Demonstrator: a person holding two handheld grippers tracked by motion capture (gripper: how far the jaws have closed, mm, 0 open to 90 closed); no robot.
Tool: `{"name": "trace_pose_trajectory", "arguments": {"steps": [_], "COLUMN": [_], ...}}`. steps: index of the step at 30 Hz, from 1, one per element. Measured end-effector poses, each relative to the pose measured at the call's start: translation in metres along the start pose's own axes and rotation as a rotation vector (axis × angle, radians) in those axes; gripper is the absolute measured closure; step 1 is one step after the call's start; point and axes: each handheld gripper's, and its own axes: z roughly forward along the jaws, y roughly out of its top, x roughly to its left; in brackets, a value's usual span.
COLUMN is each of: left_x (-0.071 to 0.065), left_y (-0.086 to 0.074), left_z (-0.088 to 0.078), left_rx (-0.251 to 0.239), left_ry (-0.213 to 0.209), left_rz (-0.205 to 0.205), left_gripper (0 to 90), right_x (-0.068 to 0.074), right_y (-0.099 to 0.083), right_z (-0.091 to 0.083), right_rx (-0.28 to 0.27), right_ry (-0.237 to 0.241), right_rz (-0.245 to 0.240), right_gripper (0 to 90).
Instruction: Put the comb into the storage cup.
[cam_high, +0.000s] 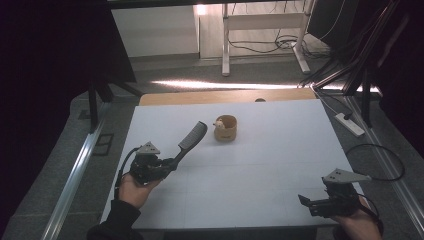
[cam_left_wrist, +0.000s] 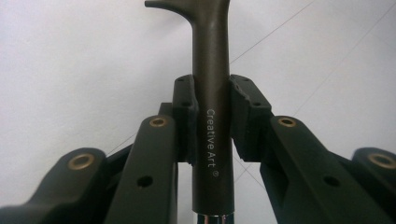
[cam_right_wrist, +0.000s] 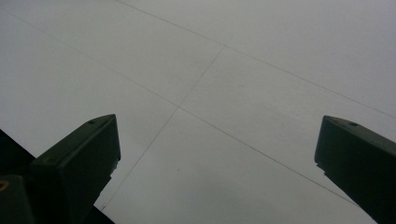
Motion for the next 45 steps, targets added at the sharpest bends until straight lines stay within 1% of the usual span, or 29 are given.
{"name": "trace_pose_trajectory", "arguments": {"steps": [5, 8, 14, 20, 23, 32, 34, 41, 45], "left_x": [-0.006, -0.009, -0.015, -0.021, -0.025, -0.034, -0.036, -0.044, -0.048], "left_y": [-0.001, -0.002, -0.003, -0.005, -0.005, -0.005, -0.005, -0.005, -0.004], "left_z": [-0.002, -0.003, -0.005, -0.006, -0.006, -0.005, -0.005, -0.005, -0.004], "left_rx": [-0.004, -0.005, -0.016, -0.025, -0.032, -0.042, -0.044, -0.059, -0.064], "left_ry": [-0.009, -0.014, -0.021, -0.029, -0.032, -0.04, -0.044, -0.047, -0.053], "left_rz": [0.011, 0.016, 0.021, 0.018, 0.02, 0.022, 0.024, 0.028, 0.038], "left_gripper": [72.1, 72.1, 72.1, 72.1, 72.1, 72.1, 72.1, 72.1, 72.1], "right_x": [0.0, -0.001, -0.001, -0.001, -0.001, -0.005, -0.005, -0.006, -0.007], "right_y": [0.001, 0.002, 0.006, 0.012, 0.016, 0.031, 0.035, 0.046, 0.051], "right_z": [0.0, 0.0, 0.001, 0.0, 0.001, 0.002, 0.003, 0.01, 0.013], "right_rx": [-0.028, -0.037, -0.087, -0.127, -0.134, -0.15, -0.155, -0.149, -0.158], "right_ry": [0.0, 0.009, 0.057, 0.11, 0.129, 0.164, 0.175, 0.197, 0.235], "right_rz": [-0.015, -0.026, -0.045, -0.025, -0.019, -0.03, -0.023, -0.027, -0.008], "right_gripper": [0.3, 0.0, 0.0, 0.0, 0.0, 0.0, 0.0, 0.0, 0.0]}}
